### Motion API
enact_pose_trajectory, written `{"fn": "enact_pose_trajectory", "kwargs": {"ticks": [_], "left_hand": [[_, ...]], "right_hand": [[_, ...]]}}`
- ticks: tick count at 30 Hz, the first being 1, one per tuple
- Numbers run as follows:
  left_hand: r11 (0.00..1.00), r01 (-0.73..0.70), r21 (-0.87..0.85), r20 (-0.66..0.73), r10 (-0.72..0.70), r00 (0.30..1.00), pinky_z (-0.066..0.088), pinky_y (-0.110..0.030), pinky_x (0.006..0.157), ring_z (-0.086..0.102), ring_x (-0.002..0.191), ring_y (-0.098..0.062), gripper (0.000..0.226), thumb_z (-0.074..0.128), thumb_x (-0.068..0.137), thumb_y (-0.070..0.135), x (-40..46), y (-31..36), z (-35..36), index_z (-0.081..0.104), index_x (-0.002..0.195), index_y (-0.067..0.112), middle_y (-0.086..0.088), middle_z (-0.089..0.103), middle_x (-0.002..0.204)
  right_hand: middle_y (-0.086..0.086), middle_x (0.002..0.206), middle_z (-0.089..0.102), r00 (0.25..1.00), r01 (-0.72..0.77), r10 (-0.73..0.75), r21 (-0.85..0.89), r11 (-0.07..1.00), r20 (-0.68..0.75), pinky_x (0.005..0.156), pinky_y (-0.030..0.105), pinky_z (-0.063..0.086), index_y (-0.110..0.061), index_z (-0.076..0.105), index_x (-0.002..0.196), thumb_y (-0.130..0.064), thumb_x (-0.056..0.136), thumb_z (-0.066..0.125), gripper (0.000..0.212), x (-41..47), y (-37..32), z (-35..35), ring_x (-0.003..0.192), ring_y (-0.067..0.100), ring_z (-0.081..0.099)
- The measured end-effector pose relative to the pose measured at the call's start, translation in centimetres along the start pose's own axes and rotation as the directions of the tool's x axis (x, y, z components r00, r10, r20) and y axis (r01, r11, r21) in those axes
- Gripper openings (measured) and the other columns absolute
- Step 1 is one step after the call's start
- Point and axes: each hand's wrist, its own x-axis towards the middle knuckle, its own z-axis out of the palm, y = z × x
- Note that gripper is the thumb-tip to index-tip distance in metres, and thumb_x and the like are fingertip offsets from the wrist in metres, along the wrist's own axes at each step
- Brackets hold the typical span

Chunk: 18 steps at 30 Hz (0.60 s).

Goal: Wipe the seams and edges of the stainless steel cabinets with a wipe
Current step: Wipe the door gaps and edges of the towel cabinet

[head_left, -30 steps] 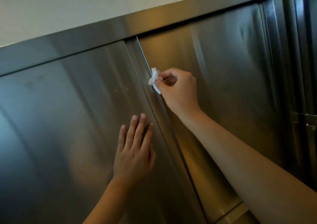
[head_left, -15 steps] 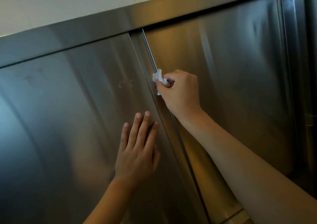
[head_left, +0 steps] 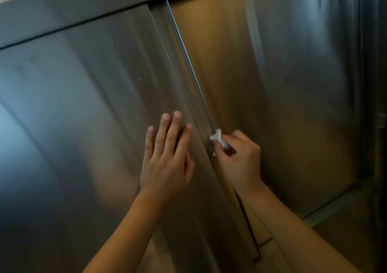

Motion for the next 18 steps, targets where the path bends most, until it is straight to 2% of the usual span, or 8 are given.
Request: {"fn": "enact_pose_trajectory", "kwargs": {"ticks": [4,8,11,13,16,18], "left_hand": [[1.000,-0.001,0.007,-0.020,0.001,1.000,0.018,-0.060,0.126,0.015,0.159,-0.037,0.059,0.047,0.101,0.028,0.0,0.0,0.1,0.042,0.157,0.009,-0.017,0.022,0.170],[1.000,0.000,-0.003,-0.026,0.000,1.000,0.017,-0.059,0.127,0.016,0.158,-0.037,0.057,0.041,0.104,0.029,0.0,0.0,0.0,0.042,0.157,0.010,-0.017,0.023,0.169],[1.000,0.005,-0.004,-0.029,-0.005,1.000,0.018,-0.059,0.126,0.017,0.158,-0.037,0.057,0.043,0.103,0.028,-0.1,0.1,-0.1,0.042,0.157,0.010,-0.017,0.023,0.169],[1.000,0.002,-0.001,-0.035,-0.002,0.999,0.019,-0.059,0.126,0.017,0.158,-0.036,0.058,0.045,0.102,0.027,-0.1,0.1,-0.1,0.042,0.157,0.010,-0.017,0.023,0.169],[1.000,0.004,-0.008,-0.030,-0.004,1.000,0.018,-0.059,0.126,0.015,0.159,-0.036,0.058,0.046,0.102,0.027,0.0,0.1,-0.1,0.041,0.157,0.010,-0.017,0.022,0.170],[1.000,0.008,-0.009,-0.025,-0.008,1.000,0.016,-0.059,0.127,0.014,0.159,-0.036,0.058,0.046,0.102,0.027,-0.2,0.1,-0.2,0.041,0.157,0.010,-0.016,0.020,0.170]], "right_hand": [[-0.008,0.092,0.064,0.992,-0.124,0.123,0.029,0.992,0.038,0.065,0.019,0.057,-0.010,0.077,0.105,-0.022,0.093,0.070,0.019,-5.1,1.8,-0.5,0.078,0.002,0.064],[-0.010,0.093,0.065,0.981,-0.189,0.189,0.006,0.982,0.044,0.066,0.010,0.053,-0.010,0.078,0.108,-0.016,0.090,0.076,0.019,-8.8,3.9,-0.6,0.081,-0.001,0.064],[-0.012,0.096,0.065,0.966,-0.252,0.252,-0.005,0.968,0.062,0.069,0.009,0.053,-0.011,0.078,0.107,-0.011,0.088,0.078,0.019,-11.8,5.3,-1.0,0.086,-0.002,0.064],[-0.014,0.094,0.064,0.948,-0.303,0.301,-0.002,0.953,0.103,0.069,0.013,0.055,-0.013,0.078,0.104,-0.009,0.089,0.078,0.016,-14.2,6.4,-1.3,0.087,0.000,0.065],[-0.014,0.093,0.066,0.889,-0.435,0.425,0.023,0.900,0.167,0.068,0.026,0.061,-0.018,0.079,0.105,-0.012,0.092,0.077,0.015,-17.1,7.3,-1.8,0.085,0.006,0.068],[-0.014,0.091,0.065,0.863,-0.481,0.472,0.009,0.876,0.181,0.068,0.027,0.060,-0.019,0.080,0.104,-0.014,0.092,0.077,0.014,-17.5,7.4,-2.1,0.084,0.004,0.067]]}}
